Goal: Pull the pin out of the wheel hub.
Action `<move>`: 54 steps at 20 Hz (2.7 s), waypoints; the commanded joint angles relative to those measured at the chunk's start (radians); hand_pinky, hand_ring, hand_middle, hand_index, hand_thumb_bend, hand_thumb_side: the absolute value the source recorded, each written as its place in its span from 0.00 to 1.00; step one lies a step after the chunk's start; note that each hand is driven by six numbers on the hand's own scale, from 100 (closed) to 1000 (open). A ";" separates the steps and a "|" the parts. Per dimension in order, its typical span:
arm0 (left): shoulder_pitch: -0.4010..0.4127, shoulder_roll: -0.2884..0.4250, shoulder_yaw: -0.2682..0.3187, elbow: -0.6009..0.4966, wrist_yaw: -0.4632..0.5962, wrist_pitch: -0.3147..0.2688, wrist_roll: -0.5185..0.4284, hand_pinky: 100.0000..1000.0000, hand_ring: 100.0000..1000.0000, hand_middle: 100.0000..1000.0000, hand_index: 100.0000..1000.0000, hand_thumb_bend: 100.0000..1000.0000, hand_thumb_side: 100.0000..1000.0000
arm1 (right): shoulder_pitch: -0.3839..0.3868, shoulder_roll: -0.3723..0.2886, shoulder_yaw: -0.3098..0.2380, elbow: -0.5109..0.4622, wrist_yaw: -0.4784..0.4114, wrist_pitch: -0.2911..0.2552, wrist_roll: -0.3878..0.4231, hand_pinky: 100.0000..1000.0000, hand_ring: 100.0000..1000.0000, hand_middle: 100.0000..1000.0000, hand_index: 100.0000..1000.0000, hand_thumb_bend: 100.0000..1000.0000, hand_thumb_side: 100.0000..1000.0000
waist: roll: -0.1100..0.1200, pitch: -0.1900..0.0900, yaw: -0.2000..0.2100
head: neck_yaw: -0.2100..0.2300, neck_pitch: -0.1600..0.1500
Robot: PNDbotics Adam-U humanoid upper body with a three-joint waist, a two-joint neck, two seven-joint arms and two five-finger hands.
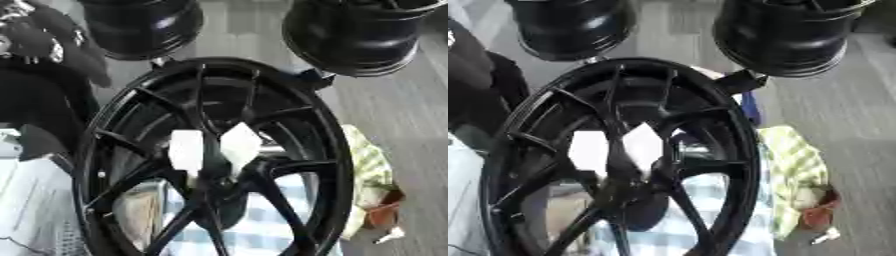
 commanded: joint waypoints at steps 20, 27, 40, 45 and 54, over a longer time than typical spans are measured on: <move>-0.228 -0.113 -0.184 -0.005 -0.049 0.423 -0.162 0.84 0.83 0.75 0.90 0.39 0.57 | -0.003 -0.022 -0.003 -0.013 0.003 0.022 -0.024 0.70 0.57 0.58 0.68 0.11 0.22 | 0.005 -0.043 0.008 | 0.015 0.017; -0.263 -0.165 -0.210 -0.005 -0.058 0.513 -0.185 0.84 0.83 0.74 0.90 0.40 0.58 | -0.002 -0.016 -0.002 -0.012 0.002 0.019 -0.024 0.70 0.57 0.58 0.68 0.11 0.22 | 0.005 -0.048 0.012 | 0.015 0.019; -0.254 -0.214 -0.261 -0.005 -0.152 0.537 -0.158 0.85 0.84 0.76 0.89 0.41 0.54 | 0.000 -0.012 0.000 -0.011 -0.004 0.016 -0.026 0.70 0.57 0.58 0.68 0.10 0.23 | 0.004 -0.044 0.016 | 0.023 0.016; -0.237 -0.201 -0.274 -0.005 -0.171 0.511 -0.069 0.85 0.85 0.77 0.90 0.37 0.46 | 0.002 -0.010 0.001 -0.008 -0.011 0.016 -0.027 0.70 0.57 0.58 0.68 0.10 0.23 | 0.005 -0.041 0.016 | 0.022 0.009; -0.192 -0.199 -0.301 -0.005 -0.179 0.462 0.028 0.86 0.86 0.78 0.91 0.38 0.51 | 0.004 -0.008 0.004 -0.001 -0.025 0.015 -0.031 0.70 0.57 0.58 0.68 0.09 0.24 | 0.002 -0.033 0.014 | 0.017 -0.002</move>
